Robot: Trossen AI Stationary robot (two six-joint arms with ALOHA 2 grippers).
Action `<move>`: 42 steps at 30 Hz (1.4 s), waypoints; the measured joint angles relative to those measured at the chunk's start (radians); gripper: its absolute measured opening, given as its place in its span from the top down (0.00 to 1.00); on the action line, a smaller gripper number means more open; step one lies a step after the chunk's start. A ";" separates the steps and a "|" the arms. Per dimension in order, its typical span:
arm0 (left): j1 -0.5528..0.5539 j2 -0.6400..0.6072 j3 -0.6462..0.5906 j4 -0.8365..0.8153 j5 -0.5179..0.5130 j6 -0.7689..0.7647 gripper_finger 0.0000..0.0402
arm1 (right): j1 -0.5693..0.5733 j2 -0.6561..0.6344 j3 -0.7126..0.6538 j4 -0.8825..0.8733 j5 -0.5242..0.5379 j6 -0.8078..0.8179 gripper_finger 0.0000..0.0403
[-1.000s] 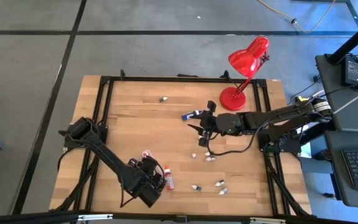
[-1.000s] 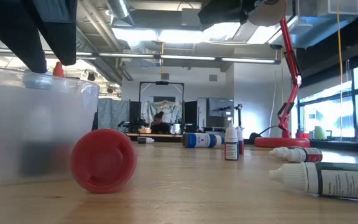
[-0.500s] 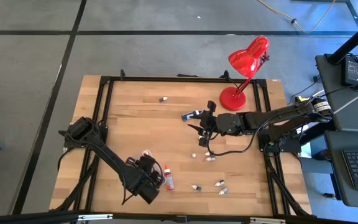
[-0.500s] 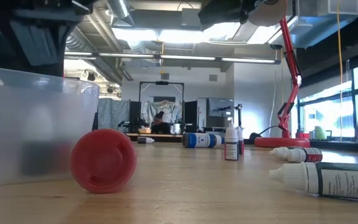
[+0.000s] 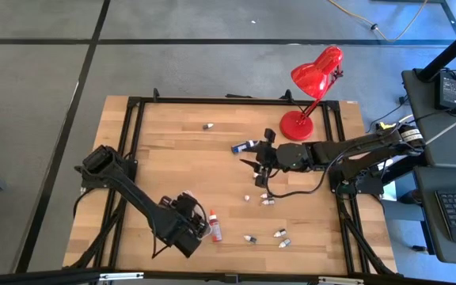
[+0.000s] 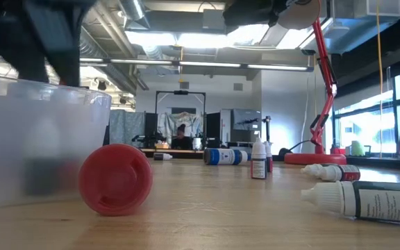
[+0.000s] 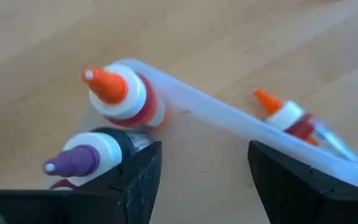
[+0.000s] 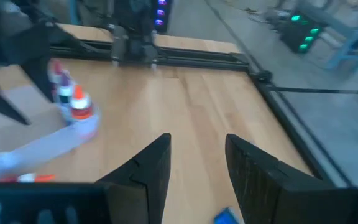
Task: Pick & Place food coloring
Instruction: Put the purple food coloring bottle into the transparent bin, then put the pink food coloring bottle into the transparent bin
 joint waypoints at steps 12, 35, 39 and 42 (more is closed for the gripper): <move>0.009 -0.208 0.018 0.078 -0.267 0.211 0.42 | -0.033 -0.023 0.063 -0.309 -0.152 0.117 0.62; 0.280 -0.333 0.017 0.361 -0.108 1.047 0.42 | -0.006 0.129 -0.181 -0.021 -0.488 0.040 0.62; 0.280 -0.331 0.017 0.361 -0.106 1.047 0.42 | -0.005 0.203 -0.181 -0.002 -0.498 0.039 0.62; 0.277 -0.329 0.017 0.361 -0.105 1.030 0.42 | -0.005 0.263 -0.181 0.026 -0.528 0.039 0.62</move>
